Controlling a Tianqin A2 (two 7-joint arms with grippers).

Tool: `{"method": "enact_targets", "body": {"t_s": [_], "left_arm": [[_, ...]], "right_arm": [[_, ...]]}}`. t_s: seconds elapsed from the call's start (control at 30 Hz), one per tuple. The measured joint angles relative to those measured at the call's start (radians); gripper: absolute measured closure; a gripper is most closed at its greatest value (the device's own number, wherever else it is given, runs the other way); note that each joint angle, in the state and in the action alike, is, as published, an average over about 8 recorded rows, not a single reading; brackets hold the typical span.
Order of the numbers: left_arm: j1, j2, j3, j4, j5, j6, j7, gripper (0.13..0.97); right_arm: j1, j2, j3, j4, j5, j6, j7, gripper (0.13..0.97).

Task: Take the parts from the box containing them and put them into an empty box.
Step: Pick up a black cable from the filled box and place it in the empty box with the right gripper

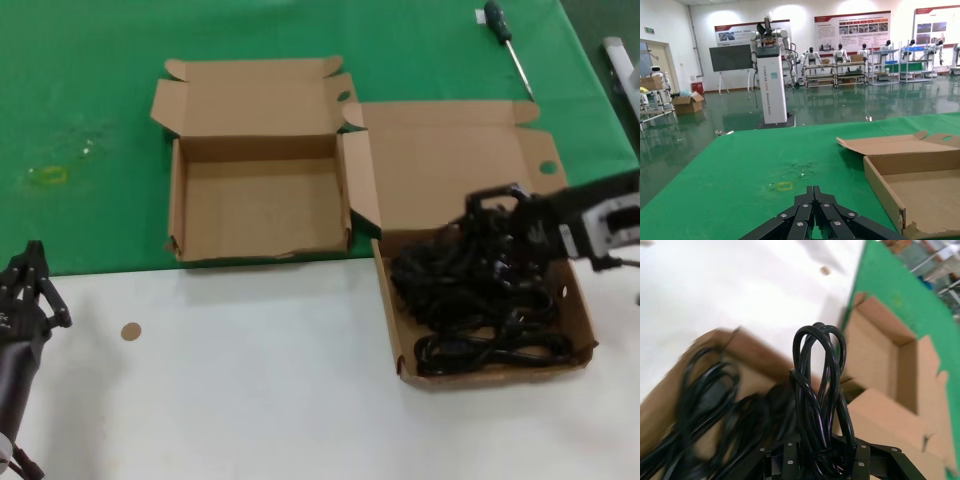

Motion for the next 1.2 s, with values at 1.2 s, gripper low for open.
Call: {"method": "enact_targets", "body": {"t_s": [1.2], "left_arm": [[0.0,0.0,0.0,0.0,0.0,0.0,0.0,0.945]], "right_arm": [[0.085,-0.381,-0.093,-0.038,-0.078,0.277,0.211,0.946]]}}
